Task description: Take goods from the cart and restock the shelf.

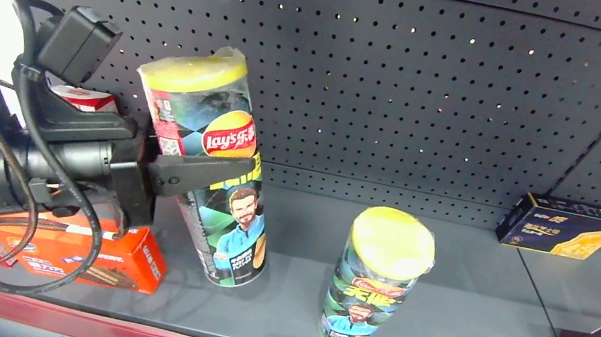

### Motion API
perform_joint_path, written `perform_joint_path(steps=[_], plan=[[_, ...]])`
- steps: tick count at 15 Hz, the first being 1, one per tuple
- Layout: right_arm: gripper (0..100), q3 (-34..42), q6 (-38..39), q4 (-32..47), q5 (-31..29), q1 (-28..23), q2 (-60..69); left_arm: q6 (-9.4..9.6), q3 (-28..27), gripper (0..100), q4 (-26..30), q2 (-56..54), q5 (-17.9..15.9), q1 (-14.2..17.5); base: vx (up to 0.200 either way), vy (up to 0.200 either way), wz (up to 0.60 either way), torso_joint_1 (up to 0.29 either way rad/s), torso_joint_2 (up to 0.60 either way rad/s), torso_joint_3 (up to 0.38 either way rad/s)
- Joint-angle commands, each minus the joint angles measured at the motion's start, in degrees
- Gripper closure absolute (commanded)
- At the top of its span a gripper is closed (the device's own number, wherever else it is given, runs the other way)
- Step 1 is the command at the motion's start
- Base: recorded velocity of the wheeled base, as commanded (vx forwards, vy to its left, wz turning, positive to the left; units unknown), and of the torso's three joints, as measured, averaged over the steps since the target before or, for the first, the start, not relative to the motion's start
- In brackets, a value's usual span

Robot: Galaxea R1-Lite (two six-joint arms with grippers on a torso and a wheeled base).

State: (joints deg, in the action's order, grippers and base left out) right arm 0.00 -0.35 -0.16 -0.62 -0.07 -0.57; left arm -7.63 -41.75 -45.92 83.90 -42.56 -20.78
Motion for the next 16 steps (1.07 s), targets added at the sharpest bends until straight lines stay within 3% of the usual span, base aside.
perform_joint_path(steps=[1, 3, 4, 5, 6, 10, 12, 15, 16], plan=[[0, 0.00, 0.00, -0.02, 0.01, -0.01, 0.49, 0.07, -4.39, 100, -0.13, 5.23, -0.16, 0.13, 0.000, 0.000, 0.00, 0.000, 0.00, 0.000], [0, 0.00, 0.00, -0.02, 0.01, -0.01, 0.49, 1.13, -7.82, 100, -0.13, 9.00, -2.62, 2.06, 0.000, 0.000, 0.00, 0.000, 0.00, 0.000], [0, 0.00, 0.00, -0.02, 0.01, -0.01, 0.49, 5.17, -11.51, 100, 0.22, 13.14, -4.20, 3.38, 0.000, 0.000, 0.00, 0.000, 0.00, 0.000], [0, 0.00, 0.00, -0.02, 0.01, -0.01, 0.49, 5.79, -12.48, 100, 0.31, 14.28, -4.29, 3.65, 0.000, 0.000, 0.00, 0.000, 0.00, 0.000], [0, 0.00, 0.00, -0.02, 0.01, -0.01, 0.49, 6.40, -17.13, 100, 0.39, 19.38, -4.38, 4.09, 0.000, 0.000, 0.00, 0.000, 0.00, 0.000], [0, 0.00, 0.00, -0.11, 0.01, -0.01, 0.49, 6.23, -20.83, 100, 1.89, 22.63, -9.12, 4.09, 0.000, 0.000, 0.00, 0.000, 0.00, 0.000], [0, 0.00, 0.00, -0.02, 0.01, -0.01, 0.49, 6.66, -21.79, 100, 5.93, 22.36, -9.39, 3.38, 0.000, 0.000, 0.00, 0.000, 0.00, 0.000], [0, 0.00, 0.00, -0.02, 0.01, -0.01, 0.49, 6.75, -24.43, 100, 6.28, 23.59, -9.91, 2.33, 0.000, 0.000, 0.00, 0.000, 0.00, 0.000], [0, 0.00, 0.00, -0.02, 0.01, -0.01, 0.49, 8.07, -24.96, 100, 6.28, 23.77, -9.83, 1.36, 0.000, 0.000, 0.00, 0.000, 0.00, 0.000]])
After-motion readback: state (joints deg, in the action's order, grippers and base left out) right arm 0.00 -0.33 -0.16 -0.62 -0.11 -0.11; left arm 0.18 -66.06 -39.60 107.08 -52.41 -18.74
